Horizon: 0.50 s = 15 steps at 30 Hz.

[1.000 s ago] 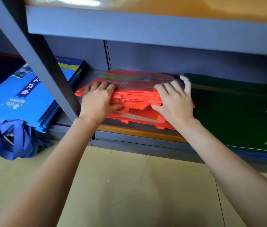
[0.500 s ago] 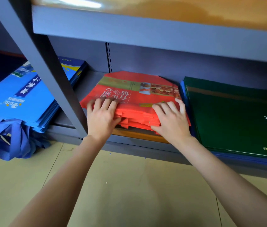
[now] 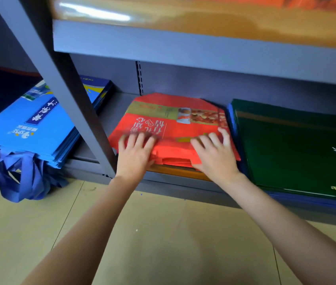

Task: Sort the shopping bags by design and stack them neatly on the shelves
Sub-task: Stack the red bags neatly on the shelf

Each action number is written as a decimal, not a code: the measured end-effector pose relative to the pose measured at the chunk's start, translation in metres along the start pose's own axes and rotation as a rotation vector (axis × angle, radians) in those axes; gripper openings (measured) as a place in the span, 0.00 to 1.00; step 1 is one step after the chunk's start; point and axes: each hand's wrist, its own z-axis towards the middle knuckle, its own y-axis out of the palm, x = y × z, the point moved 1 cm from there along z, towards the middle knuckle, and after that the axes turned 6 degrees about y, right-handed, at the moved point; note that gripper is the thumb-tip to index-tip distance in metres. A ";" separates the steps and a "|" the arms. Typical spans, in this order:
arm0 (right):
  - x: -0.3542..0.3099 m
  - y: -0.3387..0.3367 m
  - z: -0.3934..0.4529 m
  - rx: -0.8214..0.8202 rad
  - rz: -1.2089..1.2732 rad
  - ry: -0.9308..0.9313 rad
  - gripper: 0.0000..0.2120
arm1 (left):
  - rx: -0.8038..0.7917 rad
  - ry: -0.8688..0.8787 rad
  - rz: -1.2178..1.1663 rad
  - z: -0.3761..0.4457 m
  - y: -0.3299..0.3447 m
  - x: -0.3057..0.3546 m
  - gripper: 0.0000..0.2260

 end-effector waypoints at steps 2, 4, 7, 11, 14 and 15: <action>0.002 0.006 -0.002 -0.148 0.049 -0.028 0.34 | -0.091 0.036 -0.038 -0.001 0.002 -0.002 0.33; 0.005 0.003 0.002 -0.289 0.135 -0.069 0.37 | -0.228 0.098 -0.043 0.008 -0.004 -0.006 0.35; 0.009 -0.001 0.007 -0.444 0.288 -0.080 0.43 | -0.477 0.079 -0.170 0.017 -0.007 -0.008 0.39; 0.014 -0.004 0.004 -0.558 0.390 -0.018 0.43 | -0.464 0.042 -0.228 0.016 -0.011 0.006 0.40; 0.020 -0.005 0.002 -0.553 0.361 0.012 0.43 | -0.507 0.045 -0.218 0.017 -0.015 0.007 0.41; 0.021 -0.005 0.000 -0.573 0.357 0.008 0.44 | -0.577 0.069 -0.231 0.021 -0.017 0.004 0.42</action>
